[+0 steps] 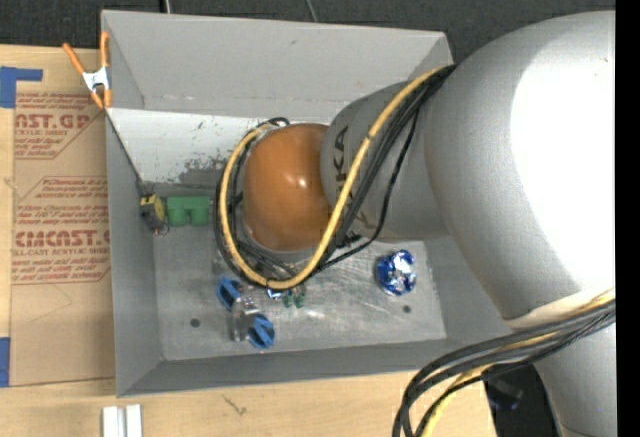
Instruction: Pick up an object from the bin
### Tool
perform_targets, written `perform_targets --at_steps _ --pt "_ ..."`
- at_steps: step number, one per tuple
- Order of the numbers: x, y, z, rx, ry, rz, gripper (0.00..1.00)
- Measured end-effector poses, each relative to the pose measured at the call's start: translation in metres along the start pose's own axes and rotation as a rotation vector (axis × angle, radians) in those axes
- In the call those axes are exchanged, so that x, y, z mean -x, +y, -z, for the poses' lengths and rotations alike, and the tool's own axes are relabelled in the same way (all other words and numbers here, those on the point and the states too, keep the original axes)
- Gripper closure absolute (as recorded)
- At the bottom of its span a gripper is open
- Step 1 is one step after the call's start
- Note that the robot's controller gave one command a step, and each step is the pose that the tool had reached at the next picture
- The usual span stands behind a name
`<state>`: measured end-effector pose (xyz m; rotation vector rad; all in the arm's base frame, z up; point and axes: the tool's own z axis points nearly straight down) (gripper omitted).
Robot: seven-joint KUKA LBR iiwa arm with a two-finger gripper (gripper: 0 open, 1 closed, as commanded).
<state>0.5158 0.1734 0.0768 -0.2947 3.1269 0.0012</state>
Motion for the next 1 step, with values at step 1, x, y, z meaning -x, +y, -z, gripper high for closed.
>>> perform_targets --at_steps 1 --pt "-0.0125 -0.0192 -0.0021 0.003 -0.024 0.277 0.0"
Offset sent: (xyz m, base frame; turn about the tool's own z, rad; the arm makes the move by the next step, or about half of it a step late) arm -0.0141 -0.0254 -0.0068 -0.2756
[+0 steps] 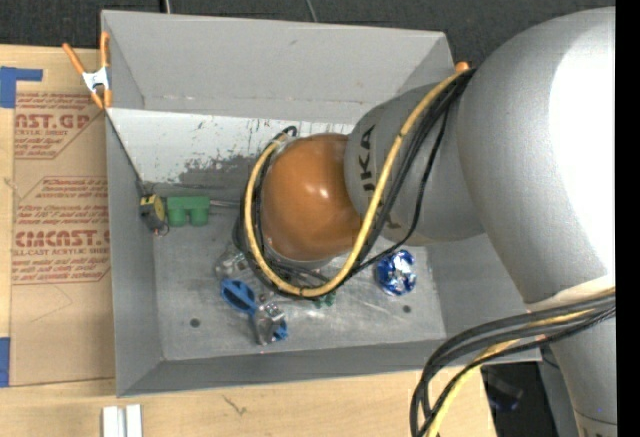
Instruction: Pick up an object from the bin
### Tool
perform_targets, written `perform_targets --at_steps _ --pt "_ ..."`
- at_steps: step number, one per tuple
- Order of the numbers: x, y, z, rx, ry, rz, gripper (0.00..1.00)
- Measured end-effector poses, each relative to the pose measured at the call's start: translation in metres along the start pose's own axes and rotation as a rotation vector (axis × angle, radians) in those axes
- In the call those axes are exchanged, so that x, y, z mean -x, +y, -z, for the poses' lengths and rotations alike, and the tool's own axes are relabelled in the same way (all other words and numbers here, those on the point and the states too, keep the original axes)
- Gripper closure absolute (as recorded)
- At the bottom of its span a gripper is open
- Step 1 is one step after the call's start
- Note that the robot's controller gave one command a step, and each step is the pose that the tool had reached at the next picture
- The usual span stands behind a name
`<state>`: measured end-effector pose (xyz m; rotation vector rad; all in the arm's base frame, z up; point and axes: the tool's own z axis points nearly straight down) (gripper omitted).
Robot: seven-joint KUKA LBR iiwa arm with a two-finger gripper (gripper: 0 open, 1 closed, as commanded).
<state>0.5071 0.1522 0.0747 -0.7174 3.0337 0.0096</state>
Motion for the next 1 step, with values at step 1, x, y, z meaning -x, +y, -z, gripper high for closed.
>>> perform_targets --at_steps 1 --pt "-0.0035 0.0 0.0002 0.001 0.019 -0.001 1.0"
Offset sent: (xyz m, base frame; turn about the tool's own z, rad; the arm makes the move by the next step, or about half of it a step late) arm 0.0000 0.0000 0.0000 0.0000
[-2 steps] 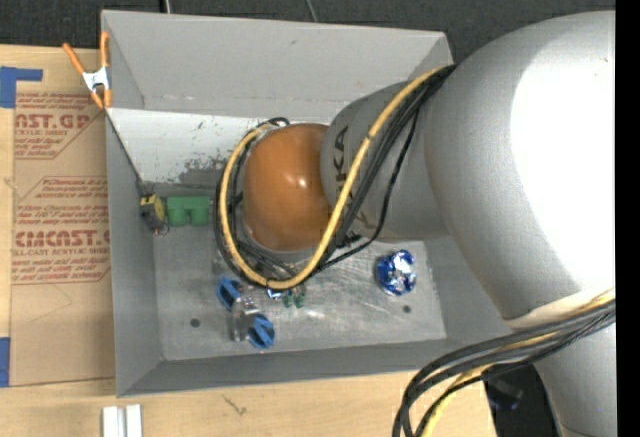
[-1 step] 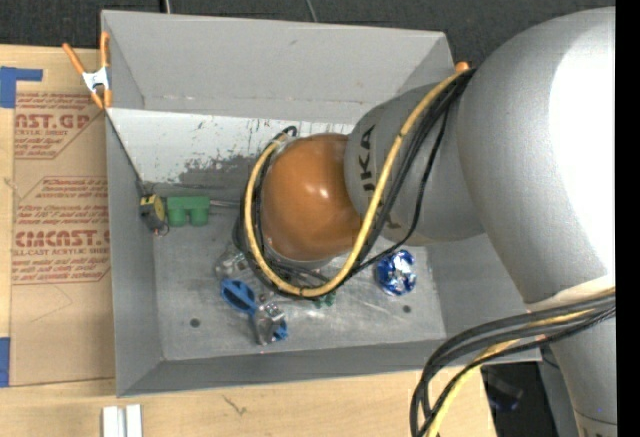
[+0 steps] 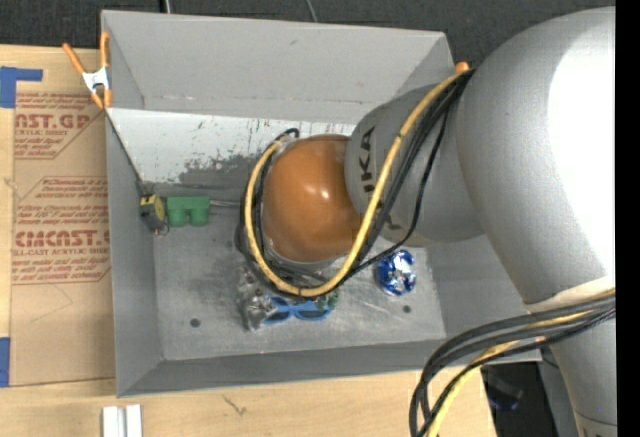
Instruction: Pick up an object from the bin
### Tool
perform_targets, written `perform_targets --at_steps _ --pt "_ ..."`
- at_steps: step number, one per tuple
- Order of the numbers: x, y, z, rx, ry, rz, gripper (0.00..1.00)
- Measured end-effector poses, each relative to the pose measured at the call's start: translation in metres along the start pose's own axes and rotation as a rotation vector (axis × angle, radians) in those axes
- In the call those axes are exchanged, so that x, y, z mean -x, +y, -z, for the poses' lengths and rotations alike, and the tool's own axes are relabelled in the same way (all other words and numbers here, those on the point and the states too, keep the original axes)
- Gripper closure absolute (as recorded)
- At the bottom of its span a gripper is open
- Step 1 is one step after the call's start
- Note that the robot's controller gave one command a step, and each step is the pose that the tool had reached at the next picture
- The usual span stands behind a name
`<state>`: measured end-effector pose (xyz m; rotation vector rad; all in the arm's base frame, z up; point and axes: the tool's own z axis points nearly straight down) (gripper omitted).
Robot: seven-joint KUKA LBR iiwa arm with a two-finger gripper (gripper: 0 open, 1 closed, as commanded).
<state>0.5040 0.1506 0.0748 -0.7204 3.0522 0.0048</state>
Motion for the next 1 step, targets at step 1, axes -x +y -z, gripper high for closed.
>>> perform_targets --at_steps 1 --pt "-0.0009 -0.0004 -0.0023 0.0 -0.001 0.0 0.0"
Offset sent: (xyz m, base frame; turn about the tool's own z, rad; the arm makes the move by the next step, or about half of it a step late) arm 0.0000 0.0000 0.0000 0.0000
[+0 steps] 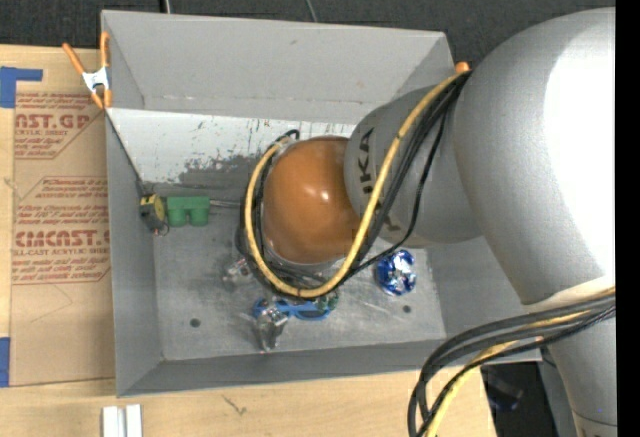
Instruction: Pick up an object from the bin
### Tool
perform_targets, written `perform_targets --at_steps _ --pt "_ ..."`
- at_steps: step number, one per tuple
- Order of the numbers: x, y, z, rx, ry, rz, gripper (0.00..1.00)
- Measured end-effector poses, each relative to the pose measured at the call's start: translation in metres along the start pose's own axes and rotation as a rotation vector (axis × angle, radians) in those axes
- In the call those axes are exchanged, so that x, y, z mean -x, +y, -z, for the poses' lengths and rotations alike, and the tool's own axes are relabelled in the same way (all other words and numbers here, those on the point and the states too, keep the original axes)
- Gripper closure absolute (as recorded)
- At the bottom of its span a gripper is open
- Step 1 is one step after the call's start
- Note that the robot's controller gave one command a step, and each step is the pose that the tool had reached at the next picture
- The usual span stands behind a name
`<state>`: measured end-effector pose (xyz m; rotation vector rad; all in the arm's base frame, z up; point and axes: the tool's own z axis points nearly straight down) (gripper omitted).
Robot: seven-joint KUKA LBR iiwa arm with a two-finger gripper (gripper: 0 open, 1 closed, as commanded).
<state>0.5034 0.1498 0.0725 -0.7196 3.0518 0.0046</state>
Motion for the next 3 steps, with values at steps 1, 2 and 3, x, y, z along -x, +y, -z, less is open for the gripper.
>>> perform_targets --at_steps 1,2,3 --pt "-0.007 -0.057 0.012 -0.003 0.005 0.182 0.0" --pt "-0.007 -0.054 0.012 0.001 0.005 0.185 1.0" --pt "0.003 -0.066 0.178 -0.005 -0.004 0.287 1.0"
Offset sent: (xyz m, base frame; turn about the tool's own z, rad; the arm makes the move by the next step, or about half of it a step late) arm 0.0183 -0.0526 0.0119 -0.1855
